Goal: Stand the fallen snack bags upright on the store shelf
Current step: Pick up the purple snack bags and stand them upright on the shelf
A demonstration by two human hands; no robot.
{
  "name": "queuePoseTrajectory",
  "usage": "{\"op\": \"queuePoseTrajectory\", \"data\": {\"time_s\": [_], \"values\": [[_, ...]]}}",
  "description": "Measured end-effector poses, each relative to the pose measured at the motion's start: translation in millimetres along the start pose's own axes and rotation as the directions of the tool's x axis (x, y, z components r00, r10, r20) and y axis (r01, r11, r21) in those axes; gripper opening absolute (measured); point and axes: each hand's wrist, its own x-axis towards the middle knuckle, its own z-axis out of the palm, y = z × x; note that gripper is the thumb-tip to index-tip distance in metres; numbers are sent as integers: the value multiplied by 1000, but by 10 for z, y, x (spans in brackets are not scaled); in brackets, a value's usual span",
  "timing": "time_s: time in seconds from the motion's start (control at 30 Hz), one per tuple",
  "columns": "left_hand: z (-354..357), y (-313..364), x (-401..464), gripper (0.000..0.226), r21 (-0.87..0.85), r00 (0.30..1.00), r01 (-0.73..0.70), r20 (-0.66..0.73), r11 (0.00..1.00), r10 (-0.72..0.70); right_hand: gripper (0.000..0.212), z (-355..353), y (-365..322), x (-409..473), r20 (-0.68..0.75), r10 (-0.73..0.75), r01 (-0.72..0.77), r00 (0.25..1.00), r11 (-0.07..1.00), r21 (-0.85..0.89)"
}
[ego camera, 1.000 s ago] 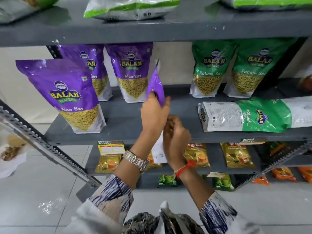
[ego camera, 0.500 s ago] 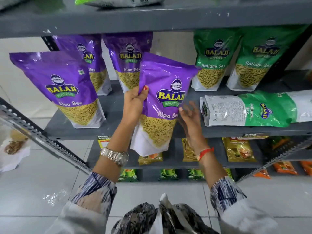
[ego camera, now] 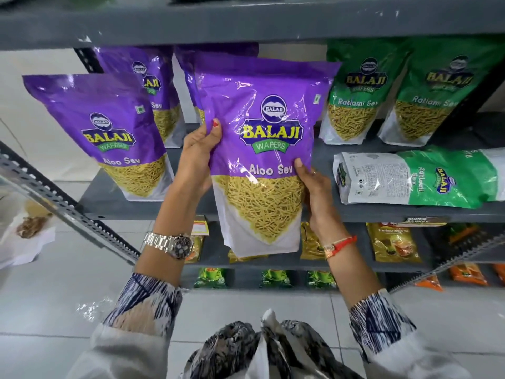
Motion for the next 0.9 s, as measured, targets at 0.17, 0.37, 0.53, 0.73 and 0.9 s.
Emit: {"op": "queuePoseTrajectory", "data": {"time_s": [0.17,0.37,0.53,0.73,0.9], "values": [[-200,-138,-55,27,-6,998,17,-56,1000,-17,12,141,108,9,-86,-6,6,996,1000,0],[-629,-491,-313,31,313,981,196,-80,930,-179,11,342,193,217,-180,-51,55,982,998,15],[-836,-521,-211,47,427,988,152,-39,891,-150,9,625,310,451,-93,-90,85,992,995,-59],[-1184,-521,-16,60,436,991,136,-58,889,-123,47,853,515,559,1,-80,80,997,992,-97],[-1413,-620,54,58,435,984,178,-100,883,-149,76,913,703,621,23,-40,44,999,980,-195]]}}
